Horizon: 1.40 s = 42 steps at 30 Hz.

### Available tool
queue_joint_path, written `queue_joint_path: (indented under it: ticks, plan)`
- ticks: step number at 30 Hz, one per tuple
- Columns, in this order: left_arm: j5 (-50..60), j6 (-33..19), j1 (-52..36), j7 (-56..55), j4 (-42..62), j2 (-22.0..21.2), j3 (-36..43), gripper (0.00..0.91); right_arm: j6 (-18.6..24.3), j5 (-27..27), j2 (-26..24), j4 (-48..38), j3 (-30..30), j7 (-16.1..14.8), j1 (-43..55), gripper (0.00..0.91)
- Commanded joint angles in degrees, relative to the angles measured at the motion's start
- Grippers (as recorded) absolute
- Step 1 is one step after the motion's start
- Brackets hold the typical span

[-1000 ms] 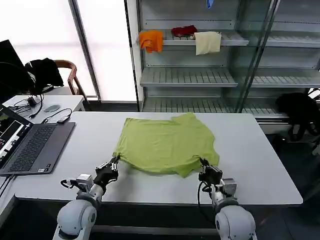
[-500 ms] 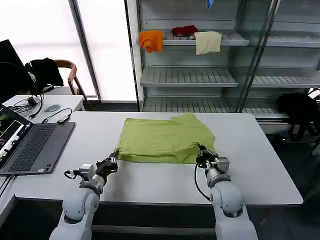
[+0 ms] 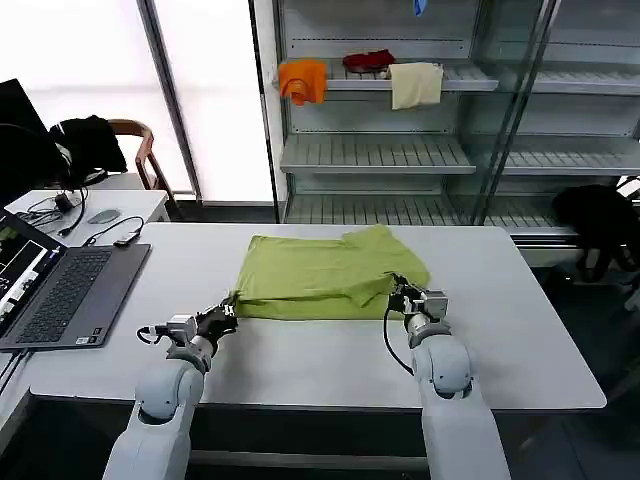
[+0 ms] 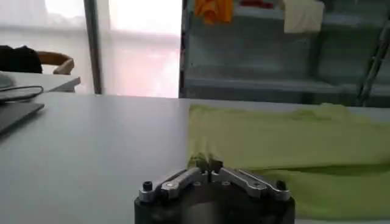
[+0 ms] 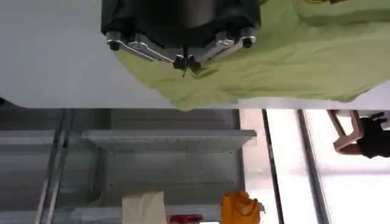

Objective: Fold and organize the clothes.

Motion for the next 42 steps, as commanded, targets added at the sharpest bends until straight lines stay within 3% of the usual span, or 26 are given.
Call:
queue_joint_path:
  ticks: [1, 7, 11, 19, 32, 34, 36, 37, 38, 39, 42]
  plan:
    - [0.5, -1.0, -1.9, -0.1, 0.6, 0.2, 0.1, 0.907, 0.6, -0.3, 0.1, -3.4, 0.0, 0.1, 2.6, 0.907]
    - [0.1, -0.5, -1.8, -0.4, -1.8, 0.4, -0.4, 0.907, 1.0, -0.3, -0.1, -7.0, 0.9, 1.1, 6.0, 0.907]
    - [0.2, 0.3, -0.2, -0.5, -3.1, 0.8, -0.5, 0.907, -0.5, 0.9, -0.7, -4.5, 1.7, 1.3, 5.0, 0.907]
    - [3.1, 1.6, 4.3, 0.2, -3.2, 1.3, 0.1, 0.907, -2.0, 2.7, -5.3, 6.6, 3.3, -0.8, -6.8, 0.907]
    - [4.3, 0.1, 4.2, 0.0, -1.5, 0.6, 0.5, 0.907, -0.9, 2.9, -6.5, 9.5, 5.2, -1.2, -14.8, 0.907]
    - [4.3, -0.1, 3.9, -0.1, -1.2, 0.5, 0.5, 0.907, -0.8, 2.9, -6.4, 9.7, 5.2, -1.2, -15.3, 0.786]
    - [4.3, 0.0, 3.6, -0.1, -0.9, 0.4, 0.6, 0.655, -0.7, 2.6, -6.4, 9.9, 5.1, -1.3, -15.8, 0.393]
    - [4.3, 0.0, 3.4, -0.1, -0.8, 0.4, 0.7, 0.343, -0.7, 2.4, -6.4, 10.0, 5.0, -1.4, -16.1, 0.091]
    - [4.4, 0.0, 3.2, -0.1, -0.6, 0.3, 0.8, 0.071, -0.6, 2.2, -6.4, 9.9, 4.9, -1.4, -16.2, 0.000]
    - [4.5, 0.0, 3.1, -0.1, -0.6, 0.3, 0.8, 0.010, -0.5, 2.1, -6.3, 9.9, 4.9, -1.5, -16.3, 0.000]
    - [4.7, 0.0, 2.9, 0.1, -0.1, 0.3, 1.0, 0.010, 0.0, 1.9, -6.2, 9.6, 4.9, -1.4, -16.4, 0.000]
